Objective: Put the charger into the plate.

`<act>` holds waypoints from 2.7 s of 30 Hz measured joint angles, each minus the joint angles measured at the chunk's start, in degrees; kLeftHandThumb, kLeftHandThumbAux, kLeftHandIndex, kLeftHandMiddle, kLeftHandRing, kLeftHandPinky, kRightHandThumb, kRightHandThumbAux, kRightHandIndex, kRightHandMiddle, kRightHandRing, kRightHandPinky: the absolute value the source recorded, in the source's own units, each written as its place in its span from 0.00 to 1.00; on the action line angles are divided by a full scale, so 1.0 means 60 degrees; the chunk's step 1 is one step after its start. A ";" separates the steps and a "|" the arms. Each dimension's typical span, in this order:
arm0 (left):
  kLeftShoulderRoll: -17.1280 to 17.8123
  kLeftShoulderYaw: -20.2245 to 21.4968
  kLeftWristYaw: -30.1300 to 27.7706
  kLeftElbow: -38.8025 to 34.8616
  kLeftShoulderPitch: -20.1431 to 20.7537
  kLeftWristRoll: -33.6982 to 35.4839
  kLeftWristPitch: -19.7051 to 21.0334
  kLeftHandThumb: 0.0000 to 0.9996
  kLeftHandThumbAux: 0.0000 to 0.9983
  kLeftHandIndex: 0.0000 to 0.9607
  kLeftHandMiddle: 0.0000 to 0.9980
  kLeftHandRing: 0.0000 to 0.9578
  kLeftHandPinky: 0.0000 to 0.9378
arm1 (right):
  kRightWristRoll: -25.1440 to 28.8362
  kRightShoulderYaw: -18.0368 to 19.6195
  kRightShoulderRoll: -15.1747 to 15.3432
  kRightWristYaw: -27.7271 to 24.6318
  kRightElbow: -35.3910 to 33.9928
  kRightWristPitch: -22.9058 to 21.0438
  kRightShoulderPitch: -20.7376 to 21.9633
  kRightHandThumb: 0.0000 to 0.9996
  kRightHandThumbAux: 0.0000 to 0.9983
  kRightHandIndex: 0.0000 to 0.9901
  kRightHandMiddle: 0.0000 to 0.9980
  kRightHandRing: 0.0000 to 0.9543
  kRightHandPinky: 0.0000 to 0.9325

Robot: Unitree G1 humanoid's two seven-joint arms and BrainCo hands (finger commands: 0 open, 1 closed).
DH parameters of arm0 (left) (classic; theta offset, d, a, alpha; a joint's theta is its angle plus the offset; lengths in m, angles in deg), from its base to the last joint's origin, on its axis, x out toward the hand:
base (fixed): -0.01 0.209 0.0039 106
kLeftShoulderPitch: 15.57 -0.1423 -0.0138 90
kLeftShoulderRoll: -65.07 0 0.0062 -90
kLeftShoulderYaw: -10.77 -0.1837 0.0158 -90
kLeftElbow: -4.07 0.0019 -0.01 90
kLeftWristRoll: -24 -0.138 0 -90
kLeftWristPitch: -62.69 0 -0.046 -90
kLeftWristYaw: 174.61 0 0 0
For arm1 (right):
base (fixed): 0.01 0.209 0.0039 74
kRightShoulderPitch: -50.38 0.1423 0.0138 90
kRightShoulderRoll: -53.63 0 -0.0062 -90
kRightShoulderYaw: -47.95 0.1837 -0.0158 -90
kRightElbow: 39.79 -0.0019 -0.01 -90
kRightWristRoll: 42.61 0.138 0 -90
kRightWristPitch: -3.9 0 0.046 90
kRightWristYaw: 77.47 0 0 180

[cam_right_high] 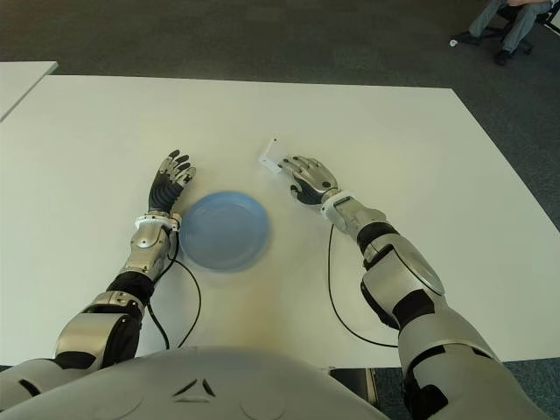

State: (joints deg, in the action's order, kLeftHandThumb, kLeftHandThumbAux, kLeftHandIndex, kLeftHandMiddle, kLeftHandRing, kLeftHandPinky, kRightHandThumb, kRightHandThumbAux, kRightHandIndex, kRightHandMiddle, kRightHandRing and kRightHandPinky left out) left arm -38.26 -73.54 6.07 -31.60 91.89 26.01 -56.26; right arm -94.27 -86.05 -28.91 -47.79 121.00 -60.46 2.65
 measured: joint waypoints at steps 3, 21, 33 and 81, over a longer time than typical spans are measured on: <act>0.0002 0.0003 0.0000 0.0013 0.0015 0.0000 0.0000 0.00 0.61 0.11 0.16 0.16 0.17 | -0.0153 -0.0108 0.0150 0.0031 -0.0058 -0.0072 0.0007 0.00 0.63 0.00 0.07 0.05 0.00; 0.0027 0.0008 -0.0071 0.0082 0.0075 0.0000 0.0019 0.00 0.59 0.10 0.15 0.15 0.17 | -0.0493 -0.0410 0.0419 -0.0096 -0.0332 -0.0171 0.0005 0.00 0.64 0.00 0.06 0.03 0.00; 0.0033 0.0008 -0.0076 0.0086 0.0077 -0.0057 0.0019 0.00 0.59 0.10 0.15 0.15 0.17 | -0.0619 -0.0509 0.0577 -0.0355 -0.0614 0.0058 0.0038 0.00 0.63 0.00 0.06 0.03 0.00; 0.0125 0.0024 -0.0117 0.0579 0.0378 -0.0141 -0.0057 0.01 0.61 0.15 0.20 0.20 0.23 | -0.1727 -0.0355 0.2329 0.1676 -0.3787 0.1623 -0.0353 0.00 0.56 0.10 0.26 0.25 0.21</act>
State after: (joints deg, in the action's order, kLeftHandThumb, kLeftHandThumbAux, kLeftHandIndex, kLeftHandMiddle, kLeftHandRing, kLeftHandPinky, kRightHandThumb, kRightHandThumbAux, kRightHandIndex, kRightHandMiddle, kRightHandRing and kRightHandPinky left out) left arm -37.51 -73.40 5.37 -28.13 94.15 25.17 -56.60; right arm -104.63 -88.19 -14.94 -37.74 98.27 -50.72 0.54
